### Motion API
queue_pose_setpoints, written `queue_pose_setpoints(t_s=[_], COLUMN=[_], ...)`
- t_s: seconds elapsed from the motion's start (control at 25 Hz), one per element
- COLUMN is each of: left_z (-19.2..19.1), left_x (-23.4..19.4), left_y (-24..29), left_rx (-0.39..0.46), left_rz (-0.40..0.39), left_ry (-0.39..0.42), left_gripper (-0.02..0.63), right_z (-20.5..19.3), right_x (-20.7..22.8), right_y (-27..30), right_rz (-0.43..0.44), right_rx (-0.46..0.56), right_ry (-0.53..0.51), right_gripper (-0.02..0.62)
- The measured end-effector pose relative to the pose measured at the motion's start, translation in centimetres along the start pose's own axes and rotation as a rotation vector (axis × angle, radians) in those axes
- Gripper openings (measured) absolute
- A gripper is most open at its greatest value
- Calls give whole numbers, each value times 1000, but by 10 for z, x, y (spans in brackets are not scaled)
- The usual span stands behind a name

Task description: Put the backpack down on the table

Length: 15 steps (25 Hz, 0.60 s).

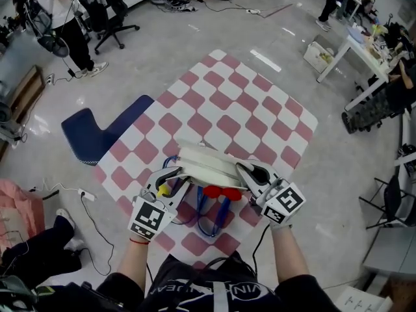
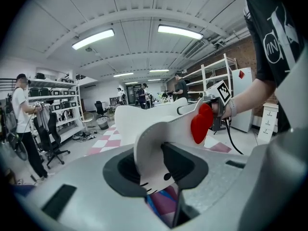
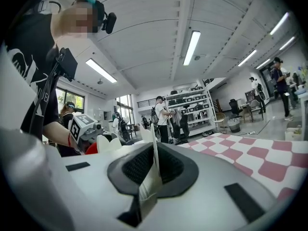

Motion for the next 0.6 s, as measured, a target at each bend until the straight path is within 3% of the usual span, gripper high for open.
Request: queue_pose_setpoints(t_s=[0.36,0.6], left_z=[2,-1], left_x=[4,1], left_y=[2,-3], left_rx=[2,36], left_rz=[52,71], left_ry=[-41,-131], left_gripper=[129,160], right_z=[1,2], right_x=[1,5], right_y=[-4,-14], right_rz=[-44,-112], right_rx=[-17,14], right_ry=[18,82], right_gripper=[13,74])
Point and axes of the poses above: the fingertips, and each gripper's own axes: y forward along the fingers, x to its right, z out of its top, the point moved 5 cm from there along -y, backward along the fingers, and after that the axes turned 12 degrees about -x, right-handed, at the moved point
